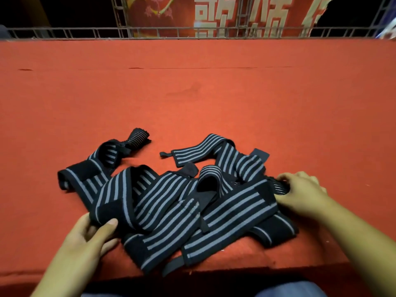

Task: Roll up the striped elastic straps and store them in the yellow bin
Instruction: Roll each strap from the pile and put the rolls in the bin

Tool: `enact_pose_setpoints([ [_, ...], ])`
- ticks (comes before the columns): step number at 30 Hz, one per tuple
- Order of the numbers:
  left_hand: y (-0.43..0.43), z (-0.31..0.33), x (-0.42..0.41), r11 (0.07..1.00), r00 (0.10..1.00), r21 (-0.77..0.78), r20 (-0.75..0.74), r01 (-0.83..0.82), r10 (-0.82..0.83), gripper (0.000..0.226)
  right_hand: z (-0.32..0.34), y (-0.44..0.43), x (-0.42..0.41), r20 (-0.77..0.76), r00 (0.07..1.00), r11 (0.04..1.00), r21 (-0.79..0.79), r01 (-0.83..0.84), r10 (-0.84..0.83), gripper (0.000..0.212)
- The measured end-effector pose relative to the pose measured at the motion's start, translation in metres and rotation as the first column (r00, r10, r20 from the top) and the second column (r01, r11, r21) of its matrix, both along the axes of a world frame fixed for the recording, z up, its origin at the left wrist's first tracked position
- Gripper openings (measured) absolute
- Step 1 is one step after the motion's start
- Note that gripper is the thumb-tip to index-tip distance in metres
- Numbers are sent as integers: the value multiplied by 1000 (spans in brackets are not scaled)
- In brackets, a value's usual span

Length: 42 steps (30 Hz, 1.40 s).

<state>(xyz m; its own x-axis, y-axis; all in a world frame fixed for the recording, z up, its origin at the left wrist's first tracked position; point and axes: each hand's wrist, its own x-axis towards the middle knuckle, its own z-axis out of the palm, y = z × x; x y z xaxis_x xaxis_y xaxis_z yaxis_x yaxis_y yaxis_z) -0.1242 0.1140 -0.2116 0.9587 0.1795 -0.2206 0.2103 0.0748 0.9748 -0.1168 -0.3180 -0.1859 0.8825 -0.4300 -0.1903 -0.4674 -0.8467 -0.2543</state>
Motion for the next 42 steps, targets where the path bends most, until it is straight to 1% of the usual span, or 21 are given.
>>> enact_pose_setpoints([
  [3, -4, 0, -3, 999, 1000, 43, 22, 0, -1, 27, 5, -1, 2, -11, 1000, 999, 33, 13, -12, 33],
  [6, -10, 4, -10, 991, 998, 125, 49, -52, 46, 40, 2, 0, 2, 36, 999, 998, 48, -30, 28, 29],
  [8, -12, 6, -16, 936, 988, 320, 102, -146, 119, 66, -2, 0, -1, 124, 991, 996, 66, -54, 45, 29],
  [9, -12, 8, -22, 874, 976, 442, 171, -199, 136, 76, -5, -1, -3, 175, 984, 994, 93, -60, 43, 30],
  [11, -20, 15, -35, 769, 924, 579, 380, -270, 39, 78, -9, -5, -6, 282, 959, 984, 159, -77, 30, 32],
  [13, -38, 22, -48, 711, 844, 676, 484, -193, -231, 63, -10, -10, -8, 378, 926, 972, 216, -97, 8, 35],
  [15, -65, 21, -55, 643, 762, 766, 419, -5, -494, 62, -6, -14, -8, 456, 890, 959, 259, -119, -13, 39],
  [17, -94, 13, -57, 559, 686, 791, 263, 249, -678, 80, 1, -13, -9, 509, 861, 955, 262, -138, -15, 43],
  [18, -110, 8, -58, 508, 670, 799, 187, 322, -718, 92, 4, -10, -10, 529, 848, 956, 252, -149, -7, 45],
  [19, -124, 3, -58, 421, 659, 829, 87, 368, -747, 99, 8, -6, -13, 554, 832, 955, 245, -167, 3, 46],
  [21, -145, -4, -57, 336, 669, 866, 2, 370, -743, 96, 18, 6, -16, 601, 799, 936, 278, -215, 5, 46],
  [23, -154, -13, -53, 404, 707, 882, 124, 244, -697, 87, 33, 22, -18, 606, 792, 853, 449, -268, -70, 49],
  [25, -152, -21, -45, 504, 734, 837, 205, 212, -648, 71, 51, 36, -22, 546, 813, 647, 698, -307, -203, 48],
  [27, -144, -25, -40, 558, 756, 807, 240, 193, -608, 70, 70, 48, -33, 469, 835, 409, 849, -336, -287, 42],
  [29, -141, -20, -41, 586, 747, 786, 265, 198, -609, 70, 84, 60, -43, 452, 842, 250, 887, -388, -296, 37],
  [32, -141, 0, -52, 676, 749, 709, 333, 202, -573, 71, 92, 76, -50, 450, 857, 81, 892, -445, -250, 39],
  [35, -142, 26, -64, 763, 742, 601, 395, 236, -541, 84, 92, 91, -53, 465, 862, -20, 878, -479, -203, 56],
  [37, -139, 37, -68, 817, 777, 529, 407, 229, -481, 81, 91, 102, -54, 484, 855, -64, 862, -502, -189, 38],
  [38, -138, 42, -69, 829, 800, 518, 394, 212, -451, 79, 87, 104, -53, 483, 855, -79, 860, -504, -191, 39],
  [40, -135, 49, -68, 841, 798, 494, 403, 224, -449, 74, 89, 114, -54, 493, 854, -55, 860, -507, -165, 53],
  [42, -134, 57, -64, 865, 777, 399, 420, 305, -468, 65, 83, 118, -51, 509, 852, -8, 858, -514, -126, 56],
])
